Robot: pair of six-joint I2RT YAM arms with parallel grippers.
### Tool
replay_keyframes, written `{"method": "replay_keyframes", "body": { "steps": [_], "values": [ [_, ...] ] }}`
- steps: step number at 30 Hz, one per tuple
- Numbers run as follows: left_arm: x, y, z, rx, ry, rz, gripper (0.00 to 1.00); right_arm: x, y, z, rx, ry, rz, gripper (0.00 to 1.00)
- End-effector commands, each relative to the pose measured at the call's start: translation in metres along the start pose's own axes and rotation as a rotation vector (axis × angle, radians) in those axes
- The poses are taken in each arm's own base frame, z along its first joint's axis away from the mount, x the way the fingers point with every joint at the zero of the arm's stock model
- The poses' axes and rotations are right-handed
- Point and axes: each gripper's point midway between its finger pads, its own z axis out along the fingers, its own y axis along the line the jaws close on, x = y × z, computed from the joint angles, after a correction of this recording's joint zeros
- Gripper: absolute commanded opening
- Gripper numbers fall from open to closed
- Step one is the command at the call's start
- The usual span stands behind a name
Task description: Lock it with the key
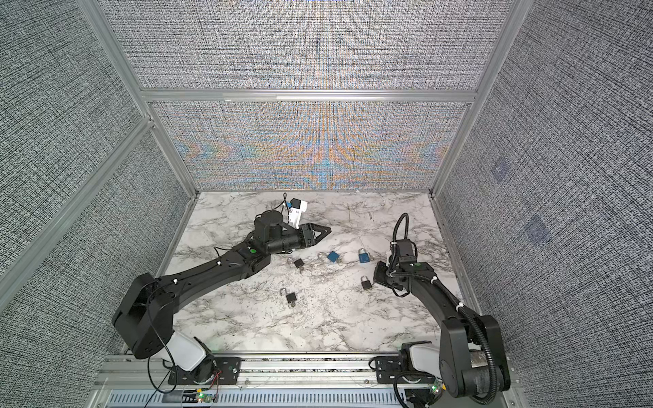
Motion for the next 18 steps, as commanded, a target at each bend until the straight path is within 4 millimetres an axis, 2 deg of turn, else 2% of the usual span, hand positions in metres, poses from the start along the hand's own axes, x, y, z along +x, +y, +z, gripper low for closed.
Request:
{"method": "replay_keyframes", "body": {
  "steps": [1,7,12,14,16,18],
  "values": [
    [-0.005,-0.008,-0.002,0.032,-0.012,0.012,0.41,-0.003,0.002,-0.004,-0.005,-0.020,0.005,0.30],
    [-0.005,-0.007,0.000,0.032,-0.010,0.009,0.41,-0.003,0.009,-0.013,-0.045,-0.041,0.001,0.34],
    [-0.005,-0.007,0.001,0.036,-0.010,0.004,0.41,0.005,-0.001,-0.006,0.033,-0.006,-0.022,0.34],
    [-0.004,-0.007,0.002,0.039,-0.007,-0.002,0.41,0.008,0.002,-0.003,0.021,0.006,-0.031,0.34],
    [-0.003,-0.006,0.002,0.037,-0.004,-0.006,0.41,0.006,-0.008,-0.004,0.116,-0.007,-0.050,0.33],
    [-0.004,-0.005,0.002,0.037,-0.004,-0.008,0.41,0.007,-0.007,-0.004,0.145,-0.003,-0.082,0.34]
  ]
}}
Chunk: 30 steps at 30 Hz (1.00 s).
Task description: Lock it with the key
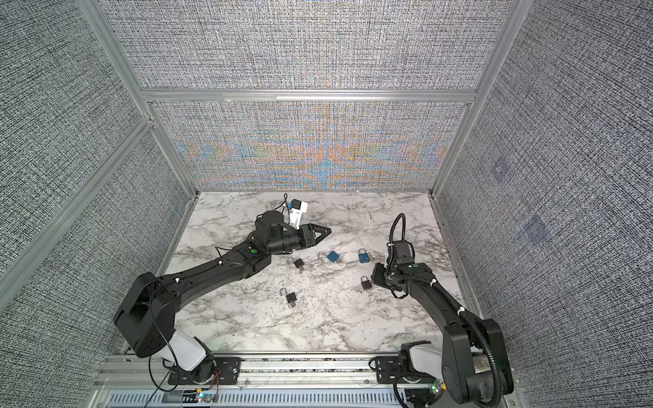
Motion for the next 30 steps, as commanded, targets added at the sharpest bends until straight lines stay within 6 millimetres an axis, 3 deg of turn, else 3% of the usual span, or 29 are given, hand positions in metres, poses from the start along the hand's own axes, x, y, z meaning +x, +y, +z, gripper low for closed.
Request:
{"method": "replay_keyframes", "body": {
  "steps": [1,7,9,15,17,19,23,30],
  "values": [
    [-0.006,-0.010,0.000,0.039,-0.016,0.017,0.41,-0.002,-0.013,-0.003,0.107,-0.017,-0.015,0.34],
    [-0.006,-0.008,0.002,0.039,-0.015,0.012,0.41,-0.001,0.001,0.001,0.040,-0.008,-0.007,0.35],
    [-0.005,-0.008,0.002,0.040,-0.012,0.012,0.41,-0.006,-0.005,-0.003,0.143,-0.047,-0.041,0.33],
    [-0.003,-0.007,0.003,0.040,-0.007,0.010,0.41,-0.006,-0.002,-0.001,0.093,-0.032,-0.004,0.28],
    [-0.004,-0.007,0.003,0.042,-0.005,0.009,0.41,-0.009,-0.007,-0.005,0.186,-0.069,-0.050,0.25],
    [-0.003,-0.008,0.003,0.045,-0.004,0.010,0.41,-0.007,0.002,0.002,0.025,-0.034,0.042,0.27],
    [-0.003,-0.008,0.002,0.044,-0.004,0.012,0.41,-0.009,-0.009,-0.001,0.080,-0.060,0.039,0.26],
    [-0.001,-0.004,0.004,0.035,0.001,0.031,0.41,-0.012,0.013,-0.009,-0.020,-0.076,-0.036,0.27]
  ]
}}
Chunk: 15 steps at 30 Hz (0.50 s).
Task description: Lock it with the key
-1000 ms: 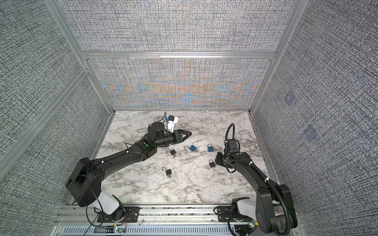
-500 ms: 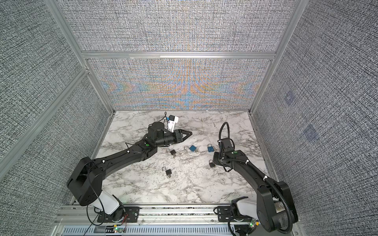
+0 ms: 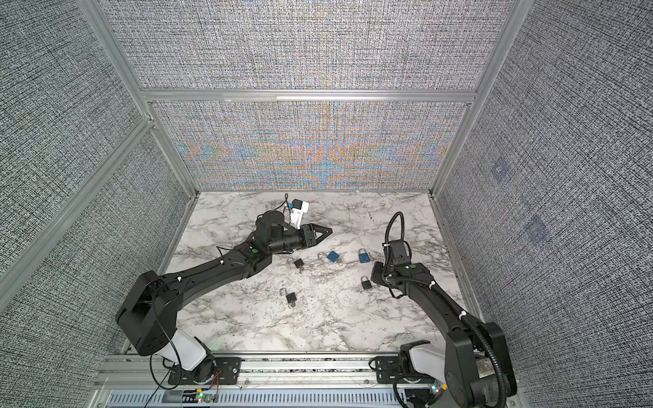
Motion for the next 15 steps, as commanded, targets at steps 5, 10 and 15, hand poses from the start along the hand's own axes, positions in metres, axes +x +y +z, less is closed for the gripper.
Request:
{"method": "replay_keyframes", "body": {
  "steps": [5,10,15],
  "values": [
    [0.007,0.012,0.002,-0.010,0.017,0.055,0.41,0.000,0.044,-0.001,-0.153,0.007,-0.133,0.29],
    [0.020,0.040,-0.008,-0.066,0.030,0.022,0.40,-0.014,0.087,0.005,-0.180,-0.036,-0.305,0.33],
    [0.025,0.061,-0.029,-0.087,0.021,-0.043,0.39,-0.033,0.115,0.023,-0.212,-0.062,-0.390,0.36]
  ]
}}
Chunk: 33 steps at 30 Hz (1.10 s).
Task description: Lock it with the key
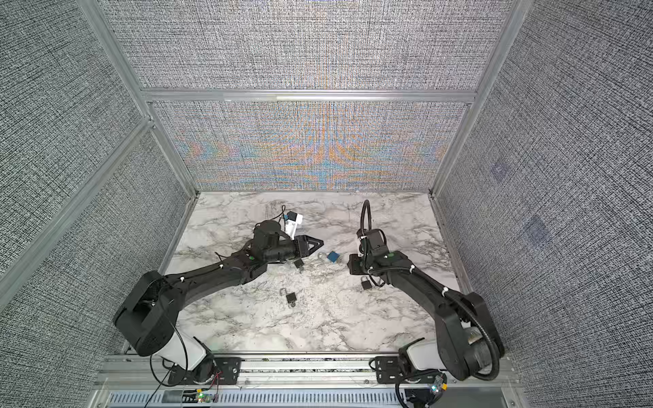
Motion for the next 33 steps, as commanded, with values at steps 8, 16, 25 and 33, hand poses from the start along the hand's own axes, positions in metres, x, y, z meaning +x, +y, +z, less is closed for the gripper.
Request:
{"method": "replay_keyframes", "body": {
  "steps": [8,16,25,33],
  "values": [
    [0.000,0.019,-0.034,-0.028,-0.050,-0.045,0.39,-0.048,0.021,0.052,-0.015,-0.014,-0.182,0.44],
    [-0.001,0.028,-0.048,-0.076,-0.079,-0.056,0.39,-0.051,0.023,0.094,-0.025,0.052,-0.221,0.47],
    [-0.003,0.034,-0.047,-0.086,-0.073,-0.061,0.39,-0.043,0.029,0.102,-0.049,0.074,-0.219,0.48],
    [-0.003,0.037,-0.046,-0.083,-0.066,-0.067,0.39,-0.030,0.039,0.107,-0.060,0.096,-0.228,0.48]
  ]
}}
